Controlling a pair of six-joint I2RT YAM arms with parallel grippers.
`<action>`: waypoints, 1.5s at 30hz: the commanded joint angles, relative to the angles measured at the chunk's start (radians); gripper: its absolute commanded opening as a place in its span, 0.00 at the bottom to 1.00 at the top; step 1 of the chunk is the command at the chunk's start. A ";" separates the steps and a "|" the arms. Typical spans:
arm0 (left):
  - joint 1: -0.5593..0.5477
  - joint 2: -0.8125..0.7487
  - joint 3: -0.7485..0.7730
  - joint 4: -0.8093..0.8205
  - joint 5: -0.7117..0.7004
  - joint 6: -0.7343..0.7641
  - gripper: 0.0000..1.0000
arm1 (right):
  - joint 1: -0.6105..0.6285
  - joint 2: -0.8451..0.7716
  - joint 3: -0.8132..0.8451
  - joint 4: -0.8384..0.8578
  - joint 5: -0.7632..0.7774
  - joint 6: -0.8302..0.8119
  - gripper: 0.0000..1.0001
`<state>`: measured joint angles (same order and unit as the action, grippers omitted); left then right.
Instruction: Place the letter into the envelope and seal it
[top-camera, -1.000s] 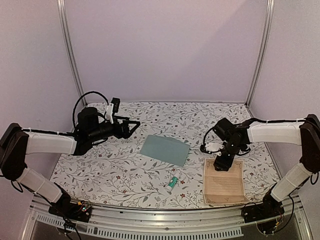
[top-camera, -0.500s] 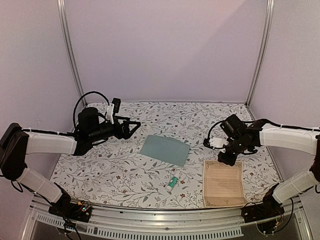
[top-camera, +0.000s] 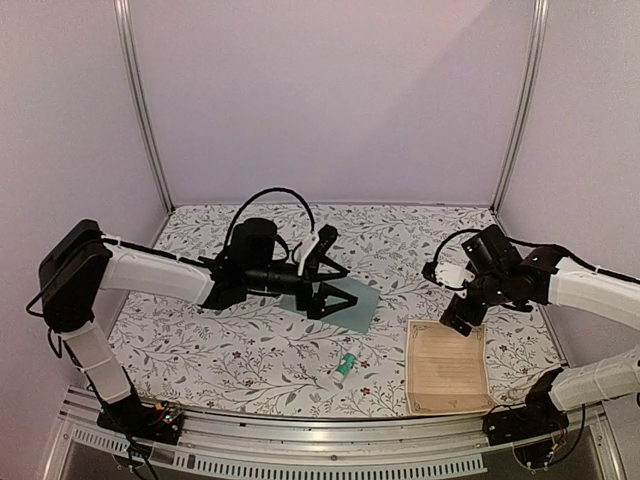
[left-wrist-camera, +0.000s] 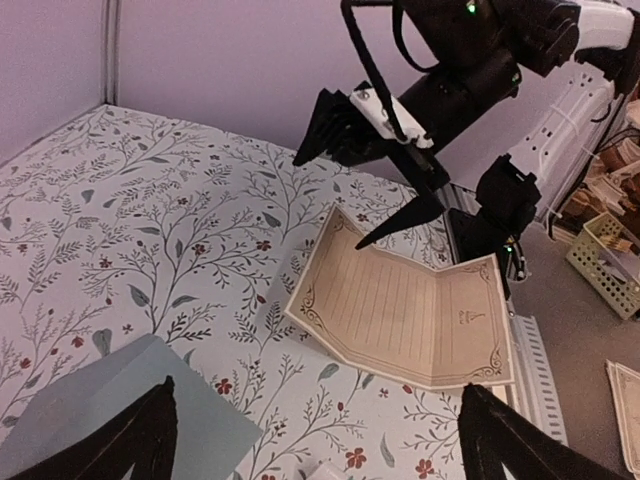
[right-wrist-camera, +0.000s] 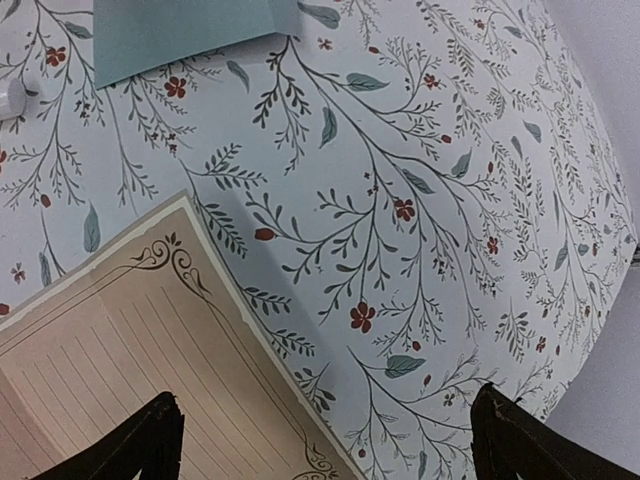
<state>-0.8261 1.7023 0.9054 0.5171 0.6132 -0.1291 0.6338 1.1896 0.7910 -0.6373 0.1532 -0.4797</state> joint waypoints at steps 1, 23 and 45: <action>-0.058 0.137 0.117 -0.065 0.080 0.029 0.99 | -0.003 -0.156 -0.015 0.094 0.115 0.024 0.99; -0.156 0.802 0.833 -0.369 0.202 -0.057 0.90 | 0.000 -0.487 0.099 0.158 0.162 0.470 0.99; -0.208 0.569 0.649 -0.272 0.019 0.011 0.00 | 0.000 -0.682 0.065 0.086 0.095 0.728 0.99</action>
<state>-1.0321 2.4725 1.7046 0.1585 0.7444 -0.1753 0.6338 0.4965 0.8700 -0.5343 0.2844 0.1432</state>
